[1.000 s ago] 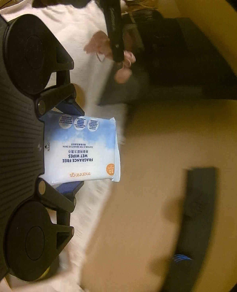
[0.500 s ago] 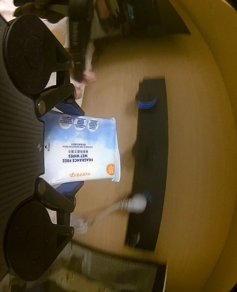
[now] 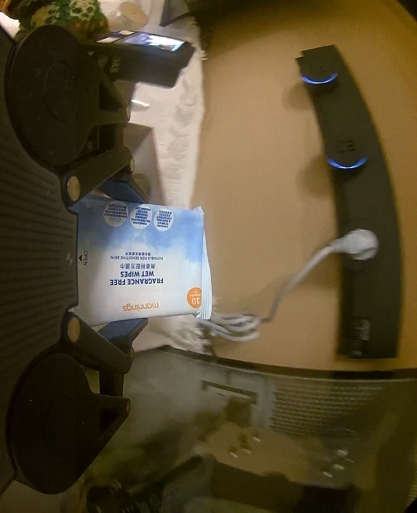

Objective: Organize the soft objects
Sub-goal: 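Release the scrunchie into the pink box with the left gripper while the right carries the wipes, then release the wipes into the box with the right gripper while the left grasps the clear plastic piece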

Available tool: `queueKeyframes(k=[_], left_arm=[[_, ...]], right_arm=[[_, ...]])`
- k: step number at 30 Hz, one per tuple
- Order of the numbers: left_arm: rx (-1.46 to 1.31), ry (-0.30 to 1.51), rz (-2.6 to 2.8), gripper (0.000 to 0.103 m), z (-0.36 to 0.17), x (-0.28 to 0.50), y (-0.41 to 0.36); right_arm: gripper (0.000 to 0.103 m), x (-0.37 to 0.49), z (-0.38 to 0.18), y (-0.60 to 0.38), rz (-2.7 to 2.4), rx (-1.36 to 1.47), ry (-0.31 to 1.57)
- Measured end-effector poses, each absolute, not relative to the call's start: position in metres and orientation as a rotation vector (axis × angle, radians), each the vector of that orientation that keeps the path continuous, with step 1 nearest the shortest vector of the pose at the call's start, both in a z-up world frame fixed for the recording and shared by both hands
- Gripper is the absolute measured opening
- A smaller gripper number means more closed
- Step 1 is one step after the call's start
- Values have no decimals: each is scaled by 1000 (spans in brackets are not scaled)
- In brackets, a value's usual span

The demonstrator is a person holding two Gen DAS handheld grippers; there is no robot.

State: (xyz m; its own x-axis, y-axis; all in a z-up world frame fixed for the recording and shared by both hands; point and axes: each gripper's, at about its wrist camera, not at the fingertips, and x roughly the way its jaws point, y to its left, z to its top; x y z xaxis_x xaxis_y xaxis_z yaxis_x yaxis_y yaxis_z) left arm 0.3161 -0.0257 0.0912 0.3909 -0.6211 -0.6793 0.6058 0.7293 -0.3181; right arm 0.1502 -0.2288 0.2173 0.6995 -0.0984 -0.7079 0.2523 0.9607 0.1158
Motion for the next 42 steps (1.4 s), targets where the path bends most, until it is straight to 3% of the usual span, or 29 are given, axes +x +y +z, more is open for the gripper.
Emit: queueKeyframes(k=[9, 12, 14, 16, 23, 27, 31, 37, 42], left_arm=[[-247, 603, -706, 31, 167, 296, 87], [-271, 584, -629, 31, 165, 286, 127], [-263, 584, -561, 31, 158, 276, 154], [-269, 597, -498, 31, 150, 263, 182], [-246, 746, -325, 30, 99, 238, 242], [-162, 771, -367, 31, 90, 236, 236], [-146, 749, -464, 31, 115, 250, 229], [-47, 877, -638, 30, 159, 329, 182], [226, 971, -607, 31, 142, 390, 124]], right_arm=[[73, 214, 191, -197, 19, 251, 852], [73, 249, 156, -173, 150, 296, 976], [73, 266, 124, -151, 162, 174, 1059], [74, 273, 108, -139, 77, 29, 1047], [77, 284, 87, -130, 15, -46, 1074], [77, 277, 100, -135, 4, -2, 1088], [77, 266, 127, -145, 0, 37, 1053], [77, 257, 173, -150, 20, 24, 972], [77, 277, 151, -160, 45, 93, 1054]])
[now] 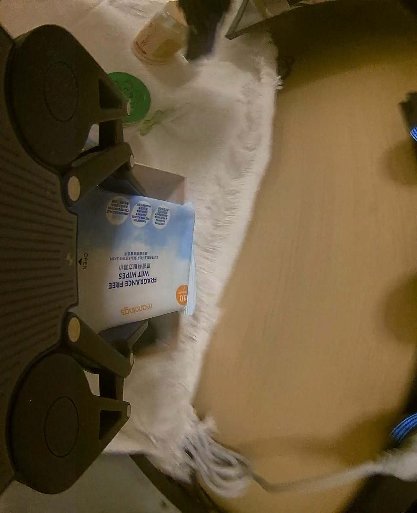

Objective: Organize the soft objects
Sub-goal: 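Release the wipes into the box with the right gripper while the left grasps the clear plastic piece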

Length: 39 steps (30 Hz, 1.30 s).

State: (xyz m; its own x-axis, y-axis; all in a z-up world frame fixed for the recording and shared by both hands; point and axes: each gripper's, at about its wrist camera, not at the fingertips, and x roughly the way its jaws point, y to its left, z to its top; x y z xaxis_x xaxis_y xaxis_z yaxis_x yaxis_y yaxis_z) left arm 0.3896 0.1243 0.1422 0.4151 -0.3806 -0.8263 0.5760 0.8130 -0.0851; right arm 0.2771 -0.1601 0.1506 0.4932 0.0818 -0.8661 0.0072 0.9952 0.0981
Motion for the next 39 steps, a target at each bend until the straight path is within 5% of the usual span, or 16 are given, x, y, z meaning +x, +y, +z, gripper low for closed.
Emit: queueKeyframes(k=[6, 16, 25, 31, 39], left_arm=[[318, 1040, -645, 31, 107, 410, 96], [504, 1062, -564, 30, 54, 421, 64], [309, 1134, -598, 17, 47, 434, 93], [105, 1020, -599, 16, 92, 426, 140], [-75, 790, -598, 16, 186, 379, 208]], right_arm=[[77, 259, 124, -189, -15, 416, 1059], [77, 235, 178, -176, -167, 135, 867], [77, 239, 195, -155, -93, 131, 913], [71, 254, 208, -131, 41, 132, 947], [51, 307, 194, -80, 256, 195, 1102]])
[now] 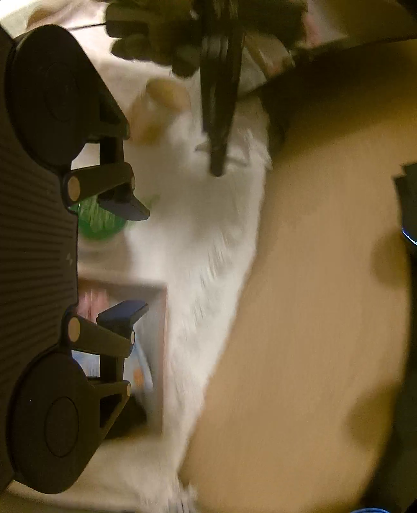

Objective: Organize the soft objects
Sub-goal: 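Release the wipes into the box with the right gripper while the left grasps the clear plastic piece, then grasp the green twist tie with the right gripper while the left holds the clear piece, then carry the clear piece and twist tie over the box and open both grippers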

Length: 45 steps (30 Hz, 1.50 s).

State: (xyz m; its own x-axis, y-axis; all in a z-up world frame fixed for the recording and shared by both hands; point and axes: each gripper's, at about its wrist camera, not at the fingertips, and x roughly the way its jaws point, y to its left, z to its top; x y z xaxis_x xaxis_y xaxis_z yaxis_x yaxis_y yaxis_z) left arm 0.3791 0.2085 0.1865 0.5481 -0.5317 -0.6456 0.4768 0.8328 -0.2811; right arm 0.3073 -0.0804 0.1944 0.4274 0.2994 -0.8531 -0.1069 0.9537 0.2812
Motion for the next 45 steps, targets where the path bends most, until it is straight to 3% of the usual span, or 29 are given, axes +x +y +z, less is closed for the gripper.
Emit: queueKeyframes(k=[2, 5, 15, 16, 17, 20, 22, 36, 45], left_arm=[[-91, 730, -586, 16, 207, 361, 228], [-109, 690, -539, 16, 221, 338, 260], [-265, 755, -386, 16, 171, 289, 350], [-279, 765, -378, 16, 164, 287, 355], [-295, 777, -368, 16, 158, 284, 361], [-336, 813, -330, 16, 142, 279, 377], [-345, 821, -312, 16, 141, 279, 381], [-186, 716, -396, 16, 219, 275, 319], [-59, 698, -585, 16, 245, 274, 222]], right_arm=[[40, 329, 182, -60, 301, 183, 1172], [32, 357, 159, -25, 357, 138, 1287], [29, 417, 80, 66, 337, -145, 1496], [27, 418, 75, 70, 339, -157, 1507], [19, 418, 71, 73, 347, -163, 1518], [17, 413, 72, 80, 344, -183, 1502], [12, 407, 85, 84, 366, -160, 1475], [12, 325, 277, 56, 565, -12, 1134], [12, 273, 318, -27, 490, 79, 1044]])
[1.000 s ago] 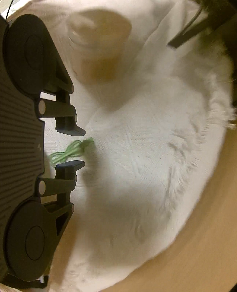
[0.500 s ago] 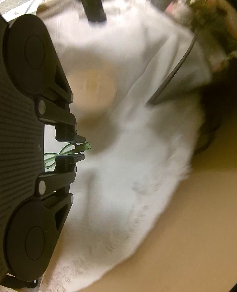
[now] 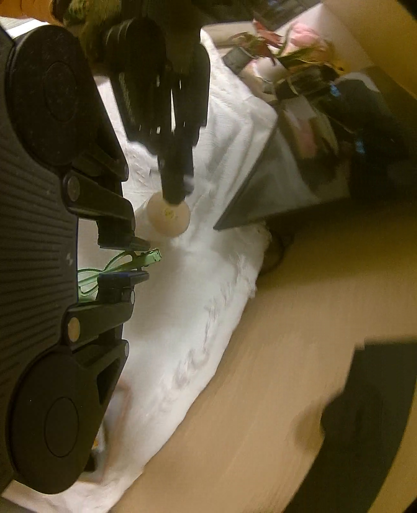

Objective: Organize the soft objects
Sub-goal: 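Carry the clear piece and twist tie over the box and open both grippers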

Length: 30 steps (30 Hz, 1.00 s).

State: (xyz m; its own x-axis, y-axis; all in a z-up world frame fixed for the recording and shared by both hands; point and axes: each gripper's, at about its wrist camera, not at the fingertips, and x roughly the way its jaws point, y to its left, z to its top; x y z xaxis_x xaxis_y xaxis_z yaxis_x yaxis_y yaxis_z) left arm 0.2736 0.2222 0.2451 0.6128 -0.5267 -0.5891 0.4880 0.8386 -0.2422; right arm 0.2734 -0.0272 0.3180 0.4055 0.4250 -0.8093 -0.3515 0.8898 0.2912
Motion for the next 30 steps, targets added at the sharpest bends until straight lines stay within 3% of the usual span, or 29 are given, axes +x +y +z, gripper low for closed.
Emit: queueKeyframes(k=[16, 25, 30], left_arm=[[92, 831, -918, 16, 207, 269, 55], [-20, 1047, -966, 19, 132, 318, 0], [20, 1037, -863, 19, 106, 333, -7]], right_arm=[[12, 215, 280, -189, 122, 263, 1027], [12, 214, 244, -223, 15, 333, 1025], [12, 218, 223, -220, -16, 331, 1053]])
